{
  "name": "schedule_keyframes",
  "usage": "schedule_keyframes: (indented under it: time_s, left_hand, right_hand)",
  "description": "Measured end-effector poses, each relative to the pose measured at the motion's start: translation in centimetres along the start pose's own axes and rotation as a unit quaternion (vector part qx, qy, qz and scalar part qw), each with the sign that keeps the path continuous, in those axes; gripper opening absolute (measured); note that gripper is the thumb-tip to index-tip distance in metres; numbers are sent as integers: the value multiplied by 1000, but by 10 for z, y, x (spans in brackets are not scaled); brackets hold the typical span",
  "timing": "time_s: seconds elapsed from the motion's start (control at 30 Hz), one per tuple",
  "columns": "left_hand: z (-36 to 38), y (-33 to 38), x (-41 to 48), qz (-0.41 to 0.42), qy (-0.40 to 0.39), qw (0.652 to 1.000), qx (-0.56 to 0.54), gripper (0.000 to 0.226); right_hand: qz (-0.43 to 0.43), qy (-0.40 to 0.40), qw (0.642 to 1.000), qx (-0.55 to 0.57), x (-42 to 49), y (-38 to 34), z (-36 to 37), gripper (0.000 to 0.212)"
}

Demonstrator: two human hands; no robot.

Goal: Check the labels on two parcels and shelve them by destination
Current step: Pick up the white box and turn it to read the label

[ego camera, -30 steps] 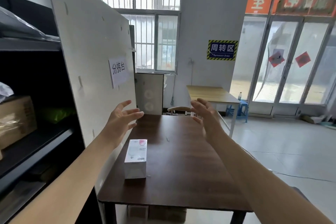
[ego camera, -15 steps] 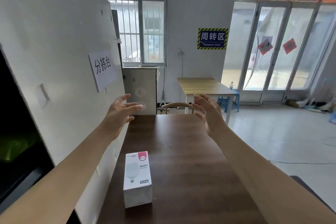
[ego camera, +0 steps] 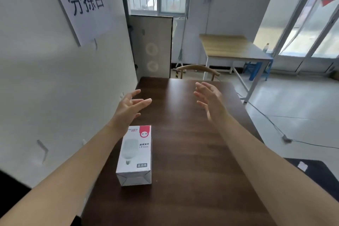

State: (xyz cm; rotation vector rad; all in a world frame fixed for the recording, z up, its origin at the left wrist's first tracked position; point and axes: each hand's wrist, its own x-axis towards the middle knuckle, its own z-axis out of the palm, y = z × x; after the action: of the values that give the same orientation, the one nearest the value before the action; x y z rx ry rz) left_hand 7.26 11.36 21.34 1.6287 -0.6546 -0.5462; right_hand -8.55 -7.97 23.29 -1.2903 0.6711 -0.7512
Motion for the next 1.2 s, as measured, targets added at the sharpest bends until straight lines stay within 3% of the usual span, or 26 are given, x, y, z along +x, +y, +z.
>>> schedule_keyframes:
  time_s: [0.2, 0.37, 0.47, 0.6, 0.77, 0.9, 0.93, 1.03, 1.2]
  left_hand:
    - [2, -59, 28, -59, 67, 996, 13, 73]
    - [-22, -116, 30, -145, 120, 982, 16, 98]
    - [-39, -155, 27, -212, 133, 968, 9, 108]
    - [-49, -194, 23, -260, 115, 958, -21, 125]
    - [-56, -239, 24, -320, 65, 937, -121, 101]
    - [-47, -250, 27, -319, 14, 924, -211, 43]
    - [-44, -251, 27, -324, 8, 917, -231, 40]
    - [-41, -255, 27, -318, -3, 907, -275, 45]
    - [-35, -253, 34, -315, -21, 903, -293, 50]
  right_hand:
    - [68, -28, 997, -33, 54, 71, 7, 56]
    - [136, -45, 988, -51, 66, 136, 17, 47]
    - [184, -66, 979, -52, 62, 172, 27, 54]
    - [253, -93, 962, -45, 50, 215, 45, 80]
    - [317, -138, 938, -36, 32, 262, 64, 89]
    - [332, -154, 930, -19, 21, 282, 78, 104]
    - [333, -157, 930, -14, 20, 285, 81, 101]
    - [323, -180, 929, 1, 22, 288, 90, 60]
    - [292, -174, 940, 13, 22, 293, 93, 60]
